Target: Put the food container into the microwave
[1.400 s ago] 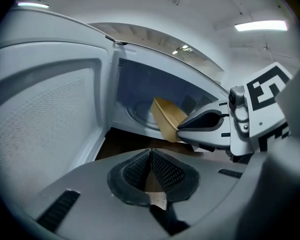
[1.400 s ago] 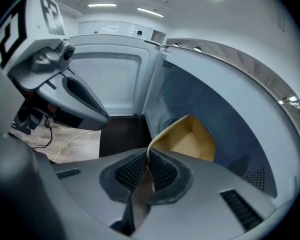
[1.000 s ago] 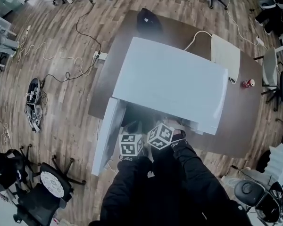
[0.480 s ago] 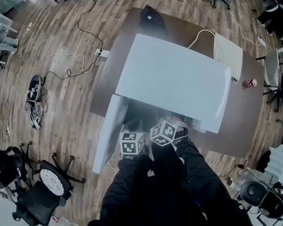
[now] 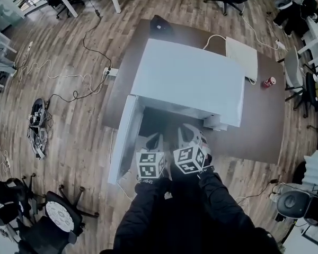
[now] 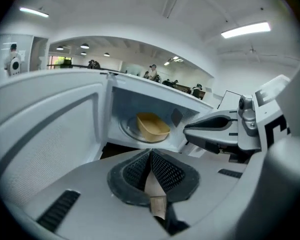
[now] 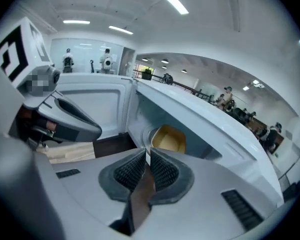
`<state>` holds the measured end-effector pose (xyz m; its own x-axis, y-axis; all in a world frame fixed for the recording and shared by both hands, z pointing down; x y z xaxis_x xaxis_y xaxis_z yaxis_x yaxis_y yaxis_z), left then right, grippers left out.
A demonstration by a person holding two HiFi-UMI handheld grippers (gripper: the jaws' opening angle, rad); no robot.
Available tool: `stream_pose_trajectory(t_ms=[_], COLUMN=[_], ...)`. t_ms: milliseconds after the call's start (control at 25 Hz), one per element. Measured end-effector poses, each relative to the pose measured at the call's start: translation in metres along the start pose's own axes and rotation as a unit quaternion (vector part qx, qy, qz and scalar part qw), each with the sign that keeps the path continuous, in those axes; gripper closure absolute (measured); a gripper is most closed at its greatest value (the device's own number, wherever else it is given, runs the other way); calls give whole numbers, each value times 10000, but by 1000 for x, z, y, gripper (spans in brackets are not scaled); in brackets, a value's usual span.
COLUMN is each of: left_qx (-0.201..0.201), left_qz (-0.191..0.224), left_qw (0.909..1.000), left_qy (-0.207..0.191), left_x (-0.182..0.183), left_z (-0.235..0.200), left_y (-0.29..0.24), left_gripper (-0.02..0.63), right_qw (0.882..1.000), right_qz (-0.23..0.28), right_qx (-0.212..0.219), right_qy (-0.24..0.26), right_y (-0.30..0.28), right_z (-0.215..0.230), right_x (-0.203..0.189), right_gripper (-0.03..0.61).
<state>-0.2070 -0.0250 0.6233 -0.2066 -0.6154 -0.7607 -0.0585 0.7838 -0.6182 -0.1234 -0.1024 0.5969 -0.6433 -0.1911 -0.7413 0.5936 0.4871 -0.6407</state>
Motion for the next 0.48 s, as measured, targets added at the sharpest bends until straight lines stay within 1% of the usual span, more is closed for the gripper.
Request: stream_pose_trajectory(t_ms=[80, 160, 360, 480], left_qx=[-144, -245, -488, -594], left_qz=[113, 275, 619, 836], left_qw=[9996, 9989, 9955, 9929], left_qy=[-201, -293, -518, -604], left_x=[6, 14, 27, 38], left_z=[13, 24, 54, 70], left_y=[16, 35, 85, 113], left_gripper=[580, 580, 580, 580], right_qw=[9986, 9954, 9877, 9811], right_qz=[200, 430, 804, 1031], right_qx=[-145, -255, -569, -739], right_qy=[-467, -817, -1216, -1462], right_y=[28, 56, 122, 158], right_z=[-7, -13, -24, -25], right_x=[5, 11, 21, 28], right_gripper=[543, 554, 555, 555])
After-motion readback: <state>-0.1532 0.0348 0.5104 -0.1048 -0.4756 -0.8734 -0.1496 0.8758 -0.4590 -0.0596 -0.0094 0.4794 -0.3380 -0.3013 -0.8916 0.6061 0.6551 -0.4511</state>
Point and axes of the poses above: the fingertips, and each gripper's own axes: y backward along the fingers, z to its right, x out of its top, the point moved 4 cm from there along y, backward along the fingers, and after that the axes turned 7 degrees about -y, right-handed, at the moved point
